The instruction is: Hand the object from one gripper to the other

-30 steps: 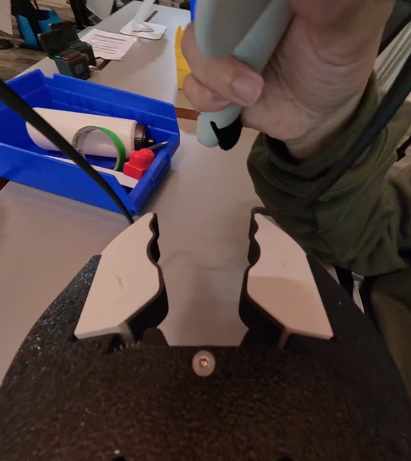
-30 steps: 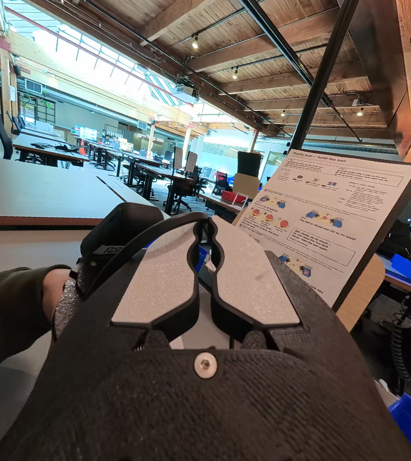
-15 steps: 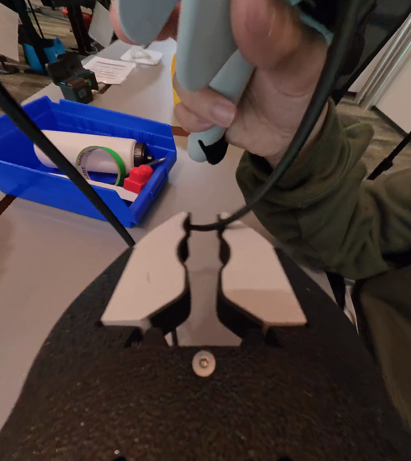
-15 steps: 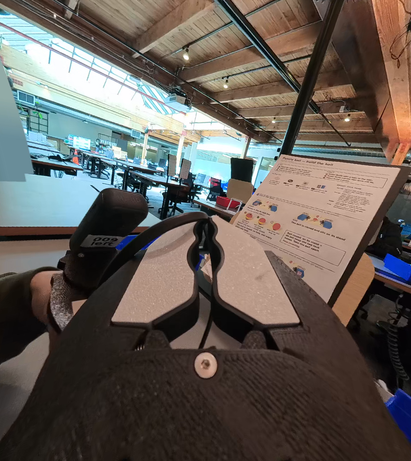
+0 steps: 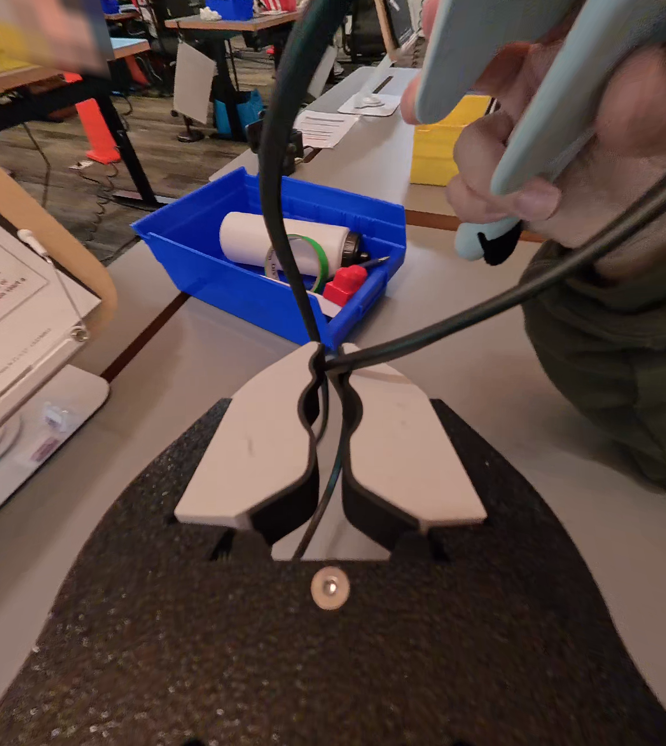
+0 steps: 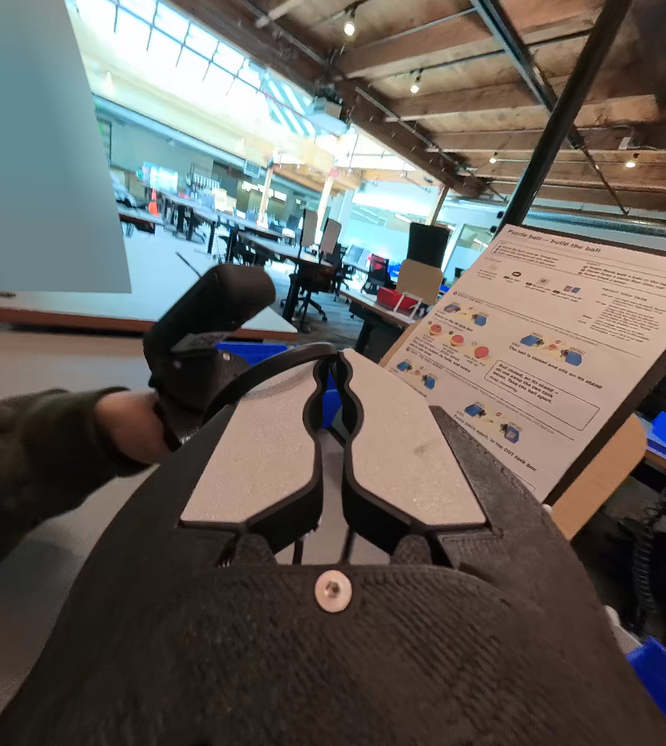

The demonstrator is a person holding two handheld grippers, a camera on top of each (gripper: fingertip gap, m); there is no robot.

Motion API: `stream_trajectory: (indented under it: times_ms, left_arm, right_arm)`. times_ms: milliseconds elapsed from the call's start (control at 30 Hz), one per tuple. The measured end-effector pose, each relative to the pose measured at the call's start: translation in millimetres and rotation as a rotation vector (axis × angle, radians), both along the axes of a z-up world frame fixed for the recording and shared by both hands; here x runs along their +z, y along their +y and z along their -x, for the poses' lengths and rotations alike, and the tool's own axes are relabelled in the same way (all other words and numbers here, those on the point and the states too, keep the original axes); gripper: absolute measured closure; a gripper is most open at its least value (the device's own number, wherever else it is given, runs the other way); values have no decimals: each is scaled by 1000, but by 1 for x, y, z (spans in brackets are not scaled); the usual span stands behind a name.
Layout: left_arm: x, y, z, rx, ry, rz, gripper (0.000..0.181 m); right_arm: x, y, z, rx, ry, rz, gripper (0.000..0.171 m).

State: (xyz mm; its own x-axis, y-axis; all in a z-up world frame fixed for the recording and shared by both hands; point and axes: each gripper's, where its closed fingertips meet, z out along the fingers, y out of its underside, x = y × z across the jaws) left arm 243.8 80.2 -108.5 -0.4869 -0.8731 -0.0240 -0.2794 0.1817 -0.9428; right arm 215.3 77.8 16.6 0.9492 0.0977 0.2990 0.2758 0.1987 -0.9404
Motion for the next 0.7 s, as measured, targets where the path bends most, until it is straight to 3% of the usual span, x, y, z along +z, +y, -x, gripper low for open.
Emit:
stream_trajectory:
  times_ms: [200, 333, 467, 600, 633, 700]
  left_arm:
    - [37, 24, 3, 145, -210, -109, 176]
    - [75, 35, 20, 188, -347, 7, 176]
    - [113, 37, 43, 131, -444, 264, 176]
    - [122, 40, 53, 101, -435, 368, 176]
    - [122, 38, 54, 93, -424, 378, 176]
    - [123, 36, 55, 83, -428, 379, 176]
  right_arm:
    - [-25, 10, 0, -32, -111, 132, 168]
    - [-35, 9, 1, 30, -83, 181, 141]
    - [-74, 10, -4, 93, -25, 390, 114]
    - [-123, 4, -14, 72, -100, 647, 90]
    - [-126, 3, -9, 100, -130, 653, 81]
    - [-119, 3, 10, 208, -138, 588, 83]
